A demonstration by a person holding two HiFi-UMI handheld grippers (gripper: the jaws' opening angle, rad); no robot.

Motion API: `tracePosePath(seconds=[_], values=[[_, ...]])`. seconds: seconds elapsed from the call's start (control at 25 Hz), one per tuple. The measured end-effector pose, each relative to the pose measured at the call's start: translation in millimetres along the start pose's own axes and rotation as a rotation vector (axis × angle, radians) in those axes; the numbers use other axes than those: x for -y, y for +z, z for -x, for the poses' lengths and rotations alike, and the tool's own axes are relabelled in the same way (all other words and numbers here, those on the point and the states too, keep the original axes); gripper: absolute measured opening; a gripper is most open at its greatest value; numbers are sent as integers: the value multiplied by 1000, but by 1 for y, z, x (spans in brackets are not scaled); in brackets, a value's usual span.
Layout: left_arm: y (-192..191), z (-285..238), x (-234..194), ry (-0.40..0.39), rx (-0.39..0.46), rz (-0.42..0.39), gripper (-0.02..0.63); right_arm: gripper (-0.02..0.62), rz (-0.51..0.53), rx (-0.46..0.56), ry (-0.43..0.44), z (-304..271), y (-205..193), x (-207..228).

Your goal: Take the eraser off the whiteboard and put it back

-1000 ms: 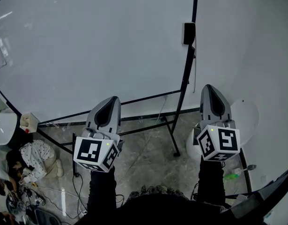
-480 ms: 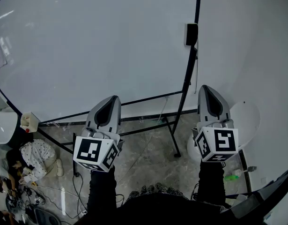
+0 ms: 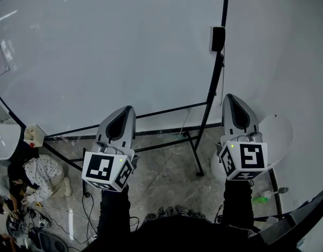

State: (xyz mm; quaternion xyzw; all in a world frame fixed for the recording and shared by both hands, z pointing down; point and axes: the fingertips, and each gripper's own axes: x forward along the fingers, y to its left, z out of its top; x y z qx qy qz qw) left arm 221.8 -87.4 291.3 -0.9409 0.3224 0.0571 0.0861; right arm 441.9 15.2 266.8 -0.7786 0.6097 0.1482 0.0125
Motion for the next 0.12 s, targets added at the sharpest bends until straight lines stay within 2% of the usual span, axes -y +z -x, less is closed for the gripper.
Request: tracePosePath(seconds=[0.12], values=[[1, 0, 0, -1, 3, -5, 6, 8, 2, 1, 5, -2, 0, -1]])
